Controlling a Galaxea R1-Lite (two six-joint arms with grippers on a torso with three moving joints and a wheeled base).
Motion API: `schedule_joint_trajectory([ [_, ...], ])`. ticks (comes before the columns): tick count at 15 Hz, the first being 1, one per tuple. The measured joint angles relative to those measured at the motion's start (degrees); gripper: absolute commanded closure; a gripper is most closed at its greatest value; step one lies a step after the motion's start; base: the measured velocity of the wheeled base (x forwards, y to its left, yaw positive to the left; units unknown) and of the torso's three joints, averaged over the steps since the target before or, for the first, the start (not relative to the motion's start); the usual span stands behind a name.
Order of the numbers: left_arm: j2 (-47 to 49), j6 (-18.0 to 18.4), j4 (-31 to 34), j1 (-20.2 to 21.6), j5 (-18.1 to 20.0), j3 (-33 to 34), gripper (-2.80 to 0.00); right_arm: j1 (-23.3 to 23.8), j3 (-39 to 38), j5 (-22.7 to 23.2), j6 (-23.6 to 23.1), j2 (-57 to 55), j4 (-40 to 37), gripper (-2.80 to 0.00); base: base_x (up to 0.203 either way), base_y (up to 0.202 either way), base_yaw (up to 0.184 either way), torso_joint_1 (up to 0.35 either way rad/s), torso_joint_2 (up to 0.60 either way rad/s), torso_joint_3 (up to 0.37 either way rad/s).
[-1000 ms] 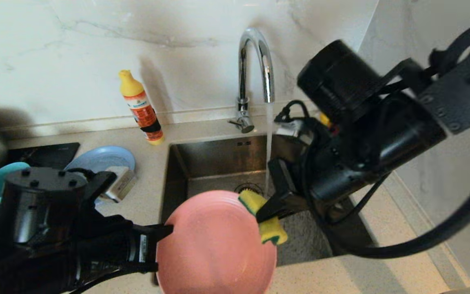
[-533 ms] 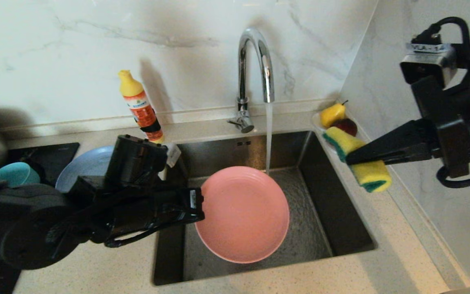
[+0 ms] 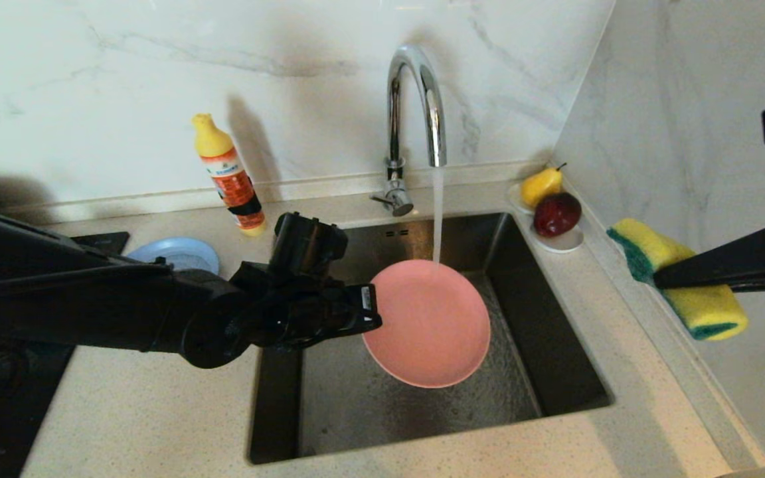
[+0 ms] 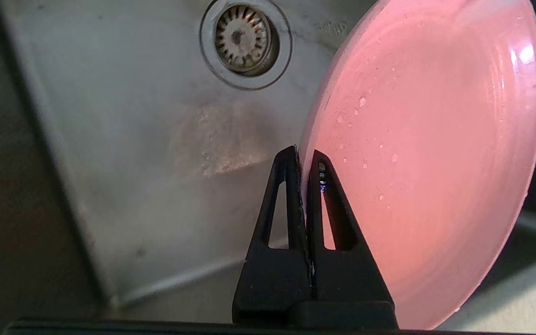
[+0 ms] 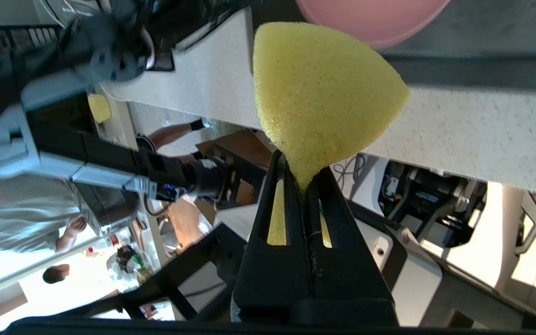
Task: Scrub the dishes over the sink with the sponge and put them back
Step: Rinse the plate
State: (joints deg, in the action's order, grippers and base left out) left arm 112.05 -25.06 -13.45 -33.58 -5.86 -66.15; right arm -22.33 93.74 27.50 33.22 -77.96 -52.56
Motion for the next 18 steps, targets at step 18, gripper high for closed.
schedule_joint_trajectory([
  [18, 2.1, 2.6, 1.7, 1.8, -8.2, -1.5, 0.0, 0.0, -11.9, 1.7, -1.0, 4.3, 5.3, 0.0, 0.0, 0.0, 0.0, 0.0, 0.0, 0.0],
])
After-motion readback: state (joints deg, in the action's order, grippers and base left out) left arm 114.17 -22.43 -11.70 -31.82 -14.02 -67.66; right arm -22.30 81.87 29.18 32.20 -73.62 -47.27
